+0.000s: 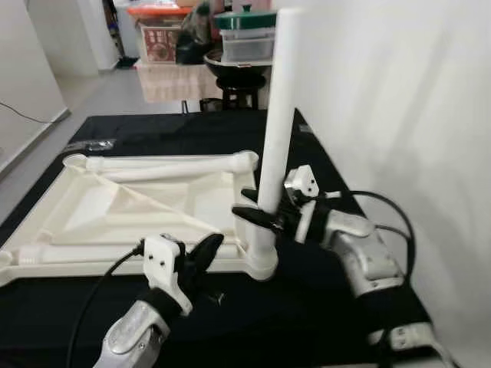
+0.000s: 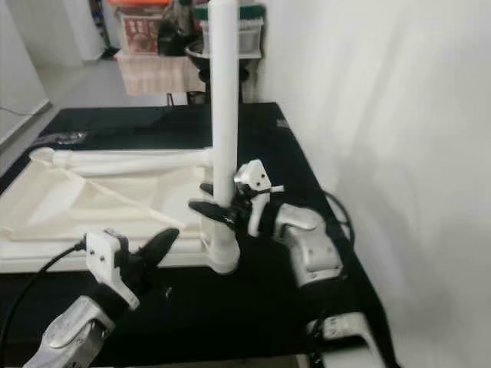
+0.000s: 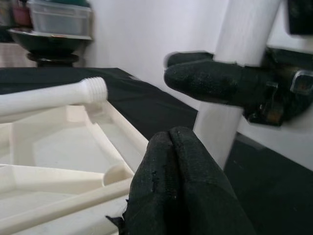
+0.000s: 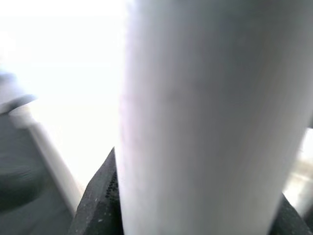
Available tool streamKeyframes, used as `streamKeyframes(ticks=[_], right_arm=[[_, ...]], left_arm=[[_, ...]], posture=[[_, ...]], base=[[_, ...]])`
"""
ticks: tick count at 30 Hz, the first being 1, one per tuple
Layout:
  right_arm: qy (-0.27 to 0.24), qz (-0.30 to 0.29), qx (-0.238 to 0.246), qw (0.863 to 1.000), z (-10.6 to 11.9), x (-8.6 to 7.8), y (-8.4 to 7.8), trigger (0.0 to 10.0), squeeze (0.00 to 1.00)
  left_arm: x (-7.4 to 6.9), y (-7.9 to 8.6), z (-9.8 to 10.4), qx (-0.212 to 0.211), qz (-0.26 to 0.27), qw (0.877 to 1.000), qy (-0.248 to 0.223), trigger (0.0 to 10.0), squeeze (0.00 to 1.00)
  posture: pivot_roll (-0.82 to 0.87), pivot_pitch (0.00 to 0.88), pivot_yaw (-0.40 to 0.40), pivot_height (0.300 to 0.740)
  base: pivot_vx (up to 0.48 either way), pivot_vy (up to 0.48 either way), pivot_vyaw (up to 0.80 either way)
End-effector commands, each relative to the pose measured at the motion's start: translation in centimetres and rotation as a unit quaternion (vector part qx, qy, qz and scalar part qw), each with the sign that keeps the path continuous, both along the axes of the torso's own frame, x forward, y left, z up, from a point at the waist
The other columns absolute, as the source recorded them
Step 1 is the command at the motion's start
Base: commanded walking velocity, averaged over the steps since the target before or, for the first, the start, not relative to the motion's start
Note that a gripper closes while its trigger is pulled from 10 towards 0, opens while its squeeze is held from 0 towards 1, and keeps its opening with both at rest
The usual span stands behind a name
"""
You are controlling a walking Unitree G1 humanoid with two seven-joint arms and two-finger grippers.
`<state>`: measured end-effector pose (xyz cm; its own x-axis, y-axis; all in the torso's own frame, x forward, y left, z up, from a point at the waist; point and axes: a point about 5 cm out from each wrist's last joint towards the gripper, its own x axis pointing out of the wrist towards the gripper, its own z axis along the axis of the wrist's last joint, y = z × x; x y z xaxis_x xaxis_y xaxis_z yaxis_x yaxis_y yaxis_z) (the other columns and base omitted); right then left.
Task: Building children table
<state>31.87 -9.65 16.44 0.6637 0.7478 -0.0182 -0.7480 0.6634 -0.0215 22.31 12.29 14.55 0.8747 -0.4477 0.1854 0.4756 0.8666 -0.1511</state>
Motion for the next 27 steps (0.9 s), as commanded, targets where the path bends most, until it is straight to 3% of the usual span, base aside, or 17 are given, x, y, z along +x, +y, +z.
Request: streamKeyframes(ticks=[1,3,6,11,12,13,15,17,19,21,22,23,24,26,27], right_arm=[[0.045,-0.097,-0.082,0.991,-3.4,-1.3,-0.5,0.0,0.00],[0.024,-0.109,-0.081,0.991,-2.8,-1.6,-0.1,0.0,0.00],[0.061,-0.096,-0.035,0.993,-2.8,-0.7,-0.2,0.0,0.00],[0.059,-0.085,-0.058,0.993,-2.8,-0.9,0.3,0.0,0.00],[0.064,-0.074,-0.055,0.994,-2.8,-1.1,0.5,10.0,0.00],[0.072,-0.061,-0.048,0.994,-2.5,-1.4,0.6,10.0,1.00],[0.077,-0.053,-0.043,0.995,-2.3,-1.5,0.8,10.0,1.00],[0.056,0.019,-0.030,0.998,-1.3,-1.6,1.0,10.0,1.00],[0.056,0.019,-0.030,0.998,-1.3,-1.6,1.0,10.0,1.00],[0.028,0.074,-0.024,0.997,-0.4,-1.0,0.7,10.0,1.00],[0.028,0.074,-0.024,0.997,-0.4,-1.0,0.7,10.0,1.00],[0.020,0.125,-0.025,0.992,0.0,-0.7,0.3,10.0,1.00],[0.013,0.164,-0.030,0.986,0.3,-0.6,0.0,10.0,0.26],[0.010,0.195,-0.033,0.980,0.5,-0.5,-0.3,10.0,0.26],[0.009,0.223,-0.035,0.974,0.9,-0.2,-0.5,10.0,0.00]], left_arm=[[0.0,0.4,0.0,0.004,0.001,1.000,0.001,10.0,0.00],[0.0,0.5,0.0,0.005,0.001,1.000,0.001,10.0,0.00],[0.2,0.6,-0.1,0.008,-0.004,1.000,0.003,10.0,0.00],[0.1,0.7,-0.1,0.010,0.002,1.000,0.003,10.0,0.00],[0.1,0.7,-0.1,0.010,0.004,1.000,0.002,10.0,0.00],[0.2,0.6,-0.1,0.010,0.005,1.000,0.002,10.0,0.00],[0.2,0.6,-0.1,0.010,0.005,1.000,0.002,10.0,0.00],[0.2,0.5,-0.2,0.009,0.001,1.000,0.003,10.0,0.00],[0.2,0.5,-0.2,0.009,0.001,1.000,0.003,10.0,0.00],[0.3,0.3,-0.3,0.007,-0.001,1.000,0.004,10.0,0.00],[0.3,0.3,-0.3,0.007,-0.001,1.000,0.004,10.0,0.00],[0.3,0.2,-0.3,0.007,-0.002,1.000,0.004,10.0,0.00],[0.3,0.2,-0.4,0.006,-0.002,1.000,0.004,10.0,0.00],[0.3,0.1,-0.4,0.006,-0.002,1.000,0.004,10.0,0.00],[0.2,0.1,-0.4,0.006,-0.001,1.000,0.004,10.0,0.00]], posture=[[-0.10,0.016,0.005,0.740],[-0.11,0.015,0.019,0.740],[-0.09,0.000,0.010,0.740],[-0.08,0.000,0.010,0.740],[-0.09,0.000,0.009,0.740],[-0.08,0.000,0.008,0.740],[-0.08,0.000,0.008,0.740],[-0.09,0.000,0.010,0.740],[-0.09,0.000,0.010,0.740],[-0.08,0.000,0.003,0.740],[-0.08,0.000,0.003,0.740],[-0.08,0.000,-0.002,0.740],[-0.08,0.000,-0.006,0.740],[-0.08,0.000,-0.006,0.740],[-0.07,0.000,-0.010,0.740]], base=[[0.000,0.000,0.00],[0.000,0.000,0.00],[0.000,0.000,0.00],[0.000,0.000,0.00],[0.000,0.000,0.00],[0.000,0.000,0.00],[0.000,0.000,0.00],[0.000,0.000,0.00],[0.000,0.000,0.00],[0.000,0.000,0.00],[0.000,0.000,0.00],[0.000,0.000,0.00],[0.000,0.000,0.00],[0.000,0.000,0.00],[0.000,0.000,0.00]])
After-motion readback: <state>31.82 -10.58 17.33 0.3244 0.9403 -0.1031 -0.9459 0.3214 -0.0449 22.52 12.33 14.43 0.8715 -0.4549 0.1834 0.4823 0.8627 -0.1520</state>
